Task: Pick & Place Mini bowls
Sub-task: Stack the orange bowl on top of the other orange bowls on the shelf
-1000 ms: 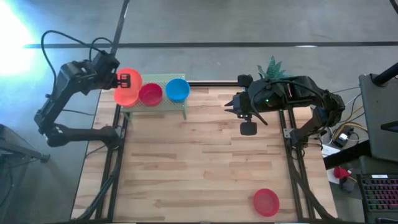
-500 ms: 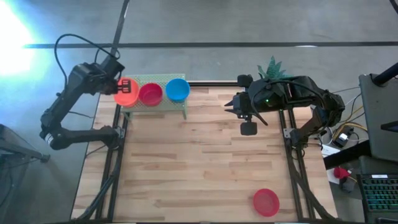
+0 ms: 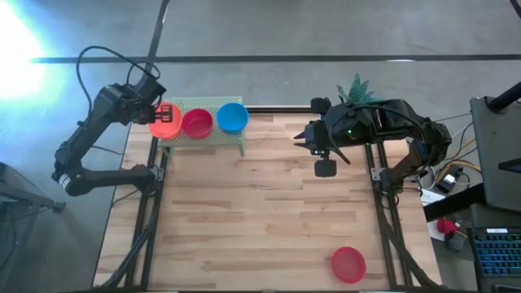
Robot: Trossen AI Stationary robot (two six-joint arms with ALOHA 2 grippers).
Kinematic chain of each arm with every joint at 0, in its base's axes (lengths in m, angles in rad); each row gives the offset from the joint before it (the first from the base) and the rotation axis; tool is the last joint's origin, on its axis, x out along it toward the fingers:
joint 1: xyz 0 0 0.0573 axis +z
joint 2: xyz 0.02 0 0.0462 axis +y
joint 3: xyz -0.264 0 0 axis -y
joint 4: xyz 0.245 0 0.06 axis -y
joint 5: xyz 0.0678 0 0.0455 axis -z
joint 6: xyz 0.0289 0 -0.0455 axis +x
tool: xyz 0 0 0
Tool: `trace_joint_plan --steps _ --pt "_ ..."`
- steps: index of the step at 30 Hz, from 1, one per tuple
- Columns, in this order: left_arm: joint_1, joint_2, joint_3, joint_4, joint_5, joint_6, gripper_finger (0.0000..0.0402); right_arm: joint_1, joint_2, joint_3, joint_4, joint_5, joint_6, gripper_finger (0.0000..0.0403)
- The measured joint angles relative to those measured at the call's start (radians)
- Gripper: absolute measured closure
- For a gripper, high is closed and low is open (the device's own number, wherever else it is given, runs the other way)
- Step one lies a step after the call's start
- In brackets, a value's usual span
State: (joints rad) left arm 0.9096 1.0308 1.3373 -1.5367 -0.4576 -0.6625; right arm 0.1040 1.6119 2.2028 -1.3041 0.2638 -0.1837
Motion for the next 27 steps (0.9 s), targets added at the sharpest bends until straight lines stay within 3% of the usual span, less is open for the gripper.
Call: trace_joint_plan --steps 9,27 --pt "0.0 -0.015 -0.051 0.103 0.051 0.013 0.0401 0.0 0.0 0.0 0.0 0.0 0.0 0.0339" --pt "0.0 -0.014 -0.049 0.089 0.075 0.036 0.0397 0.0 0.0 0.0 0.0 0.0 0.001 0.0339"
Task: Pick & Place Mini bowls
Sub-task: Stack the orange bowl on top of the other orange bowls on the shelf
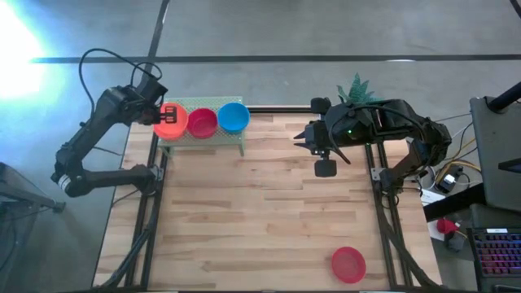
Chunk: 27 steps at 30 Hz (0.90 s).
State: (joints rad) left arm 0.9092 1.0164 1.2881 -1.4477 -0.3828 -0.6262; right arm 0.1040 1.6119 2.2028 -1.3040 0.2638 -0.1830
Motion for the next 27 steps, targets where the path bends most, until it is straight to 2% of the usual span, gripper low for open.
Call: trace_joint_plan --steps 8,18,27 --pt "0.0 0.0 0.0 0.004 0.0 0.012 0.0394 0.0 0.0 0.0 0.001 0.0 0.0 0.0339" --pt "0.0 0.002 0.0 0.004 -0.008 0.022 0.0338 0.0 0.0 0.0 0.003 0.0 0.0 0.0339" --pt "0.0 0.001 0.036 0.004 -0.008 0.054 0.0335 0.0 0.0 0.0 0.005 0.0 0.0 0.0339"
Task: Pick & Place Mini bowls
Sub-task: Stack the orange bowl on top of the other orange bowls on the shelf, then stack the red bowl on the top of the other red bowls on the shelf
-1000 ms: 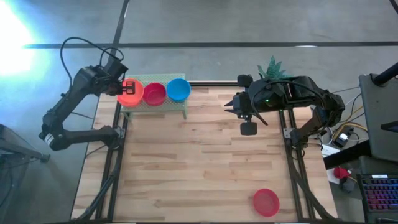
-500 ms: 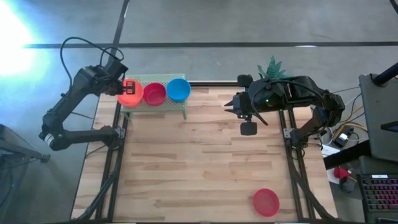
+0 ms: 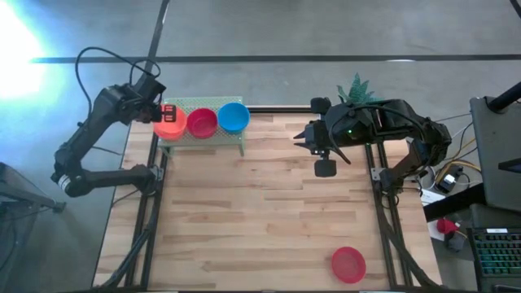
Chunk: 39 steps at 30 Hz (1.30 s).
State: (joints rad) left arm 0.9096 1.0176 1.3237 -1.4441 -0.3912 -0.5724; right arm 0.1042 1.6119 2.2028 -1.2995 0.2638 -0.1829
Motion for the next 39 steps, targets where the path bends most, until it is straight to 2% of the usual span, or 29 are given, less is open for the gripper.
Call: trace_joint_plan --steps 12,21,30,36,39 --pt "-0.001 0.0 0.041 -0.031 0.009 0.032 0.0335 0.0 0.0 0.0 0.0 0.0 0.019 0.0339" --pt "-0.024 -0.02 0.075 -0.025 0.056 0.198 0.0345 0.0 -0.002 0.0 -0.008 0.0 0.068 0.0339" --pt "-0.157 -0.118 0.08 0.051 0.112 0.289 0.0397 0.002 -0.001 0.0 -0.161 -0.003 0.23 0.0339" --pt "-0.264 -0.168 0.076 0.091 0.112 0.323 0.04 0.036 0.0 -0.013 -0.272 -0.064 0.344 0.0339" --pt "-0.313 -0.188 0.056 0.13 0.113 0.354 0.0401 0.072 0.0 -0.036 -0.269 -0.112 0.357 0.0339"
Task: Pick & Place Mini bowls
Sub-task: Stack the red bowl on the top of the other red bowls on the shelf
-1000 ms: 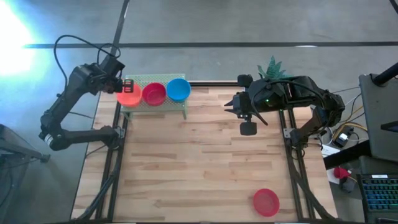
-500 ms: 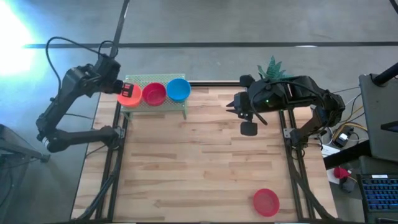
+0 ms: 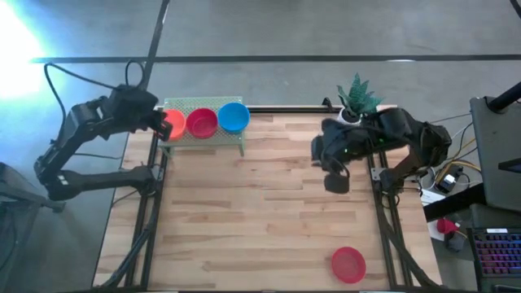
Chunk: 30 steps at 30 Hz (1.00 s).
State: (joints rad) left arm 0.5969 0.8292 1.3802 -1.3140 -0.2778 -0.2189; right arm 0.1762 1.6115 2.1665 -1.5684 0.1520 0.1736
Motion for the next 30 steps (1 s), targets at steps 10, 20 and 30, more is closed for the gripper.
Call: trace_joint_plan --steps 10,20,30 --pt "-0.131 -0.023 -0.092 0.131 0.106 0.086 0.0401 0.11 -0.001 -0.141 0.001 -0.077 0.224 0.0339" --pt "-0.232 -0.033 -0.146 0.226 0.196 0.242 0.0401 0.182 -0.003 -0.277 0.002 -0.076 0.508 0.0339" --pt "-0.26 -0.034 -0.147 0.285 0.261 0.296 0.0401 0.324 -0.002 -0.433 0.006 -0.085 0.827 0.0339"
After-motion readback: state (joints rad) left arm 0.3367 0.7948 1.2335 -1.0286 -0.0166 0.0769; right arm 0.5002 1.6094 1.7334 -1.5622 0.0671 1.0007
